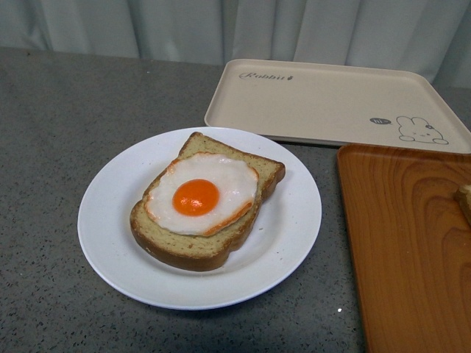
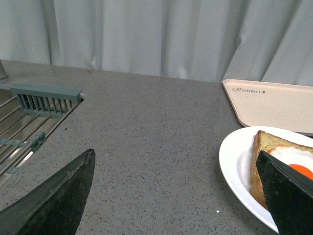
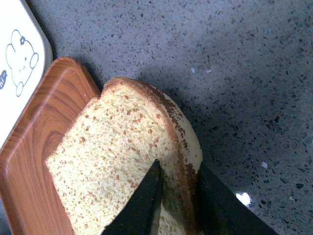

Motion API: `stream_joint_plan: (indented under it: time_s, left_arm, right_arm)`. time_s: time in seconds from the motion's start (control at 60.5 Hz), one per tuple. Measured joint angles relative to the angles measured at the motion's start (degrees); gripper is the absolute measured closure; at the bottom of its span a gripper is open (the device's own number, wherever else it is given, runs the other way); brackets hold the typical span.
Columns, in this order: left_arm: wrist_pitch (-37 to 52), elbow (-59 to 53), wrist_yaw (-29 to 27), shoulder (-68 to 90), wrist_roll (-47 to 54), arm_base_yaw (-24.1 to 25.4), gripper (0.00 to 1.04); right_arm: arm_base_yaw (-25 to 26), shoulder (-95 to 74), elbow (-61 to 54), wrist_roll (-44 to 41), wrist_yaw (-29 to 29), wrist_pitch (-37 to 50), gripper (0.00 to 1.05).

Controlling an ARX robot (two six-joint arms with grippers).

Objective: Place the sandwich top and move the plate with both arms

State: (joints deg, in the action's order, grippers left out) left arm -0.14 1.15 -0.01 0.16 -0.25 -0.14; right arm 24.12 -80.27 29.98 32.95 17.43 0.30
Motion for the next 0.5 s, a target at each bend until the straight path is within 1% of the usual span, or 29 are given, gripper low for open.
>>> stream_joint_plan:
  time_s: [0.066, 0.347, 0.446, 0.496]
  left_arm:
    - [0.00, 0.00, 0.00, 0.00, 0.00, 0.00, 0.06]
    - [0.00, 0.00, 0.00, 0.00, 0.00, 0.00, 0.06]
    - [0.00, 0.00, 0.00, 0.00, 0.00, 0.00, 0.06]
    - [0.00, 0.00, 0.00, 0.00, 0.00, 0.00, 0.06]
  right_arm:
    - [-0.44, 0.11, 0.81, 0.28, -0.02, -0.52, 1.02]
    - [-1.25, 3.85, 4.04, 1.40, -0.24, -2.12, 1.02]
    - [-1.68, 5.51, 5.03, 2.40, 0.33, -1.84, 1.02]
    - [-2.84, 6.36, 5.33, 3.63, 0.09, -0.24, 1.02]
